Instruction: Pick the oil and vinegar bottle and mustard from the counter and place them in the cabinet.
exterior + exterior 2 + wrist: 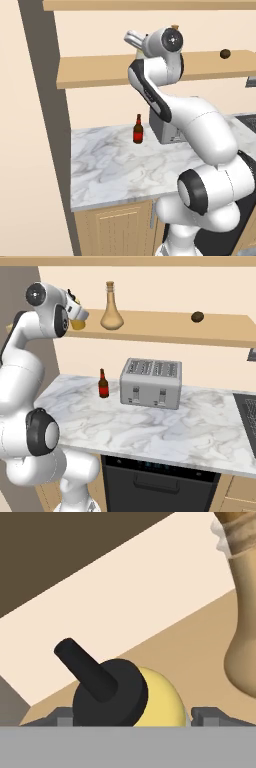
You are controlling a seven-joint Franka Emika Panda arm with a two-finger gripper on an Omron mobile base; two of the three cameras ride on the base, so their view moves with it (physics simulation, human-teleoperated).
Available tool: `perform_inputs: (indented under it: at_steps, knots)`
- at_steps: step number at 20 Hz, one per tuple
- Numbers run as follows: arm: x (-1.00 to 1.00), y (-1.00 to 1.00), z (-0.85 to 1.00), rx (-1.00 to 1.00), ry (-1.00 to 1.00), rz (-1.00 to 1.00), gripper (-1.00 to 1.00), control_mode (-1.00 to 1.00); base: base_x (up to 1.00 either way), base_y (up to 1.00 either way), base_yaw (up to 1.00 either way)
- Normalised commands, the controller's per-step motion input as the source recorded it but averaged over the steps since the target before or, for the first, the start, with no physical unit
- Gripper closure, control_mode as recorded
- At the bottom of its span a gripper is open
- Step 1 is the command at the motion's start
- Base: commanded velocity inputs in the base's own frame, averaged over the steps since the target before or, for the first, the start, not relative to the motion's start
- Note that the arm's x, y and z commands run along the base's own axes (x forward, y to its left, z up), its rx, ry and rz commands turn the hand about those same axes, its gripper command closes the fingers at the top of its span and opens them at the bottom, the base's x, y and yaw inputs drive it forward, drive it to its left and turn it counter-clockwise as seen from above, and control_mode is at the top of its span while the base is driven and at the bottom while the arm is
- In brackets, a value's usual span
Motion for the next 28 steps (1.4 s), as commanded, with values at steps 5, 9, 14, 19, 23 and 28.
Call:
perform_inputs:
  at_steps: [5,9,14,19,23,28]
  knots:
    - [0.12,0.14,-0.12,0.00,0.00,0.00,1.00,-1.00,0.00,0.00,0.00]
    - [0.02,0.15,-0.26,0.00,0.00,0.00,1.00,-1.00,0.00,0.00,0.00]
    - [0.07,0.10,-0.21,0.00,0.00,0.00,1.00,-1.00,0.00,0.00,0.00]
    - [0.20,0.01,-0.16,0.00,0.00,0.00,1.00,-1.00,0.00,0.00,0.00]
    - [0.28,0.00,-0.10,0.00,0.00,0.00,1.00,-1.00,0.00,0.00,0.00]
    - [0.32,0.00,-0.13,0.00,0.00,0.00,1.00,-1.00,0.00,0.00,0.00]
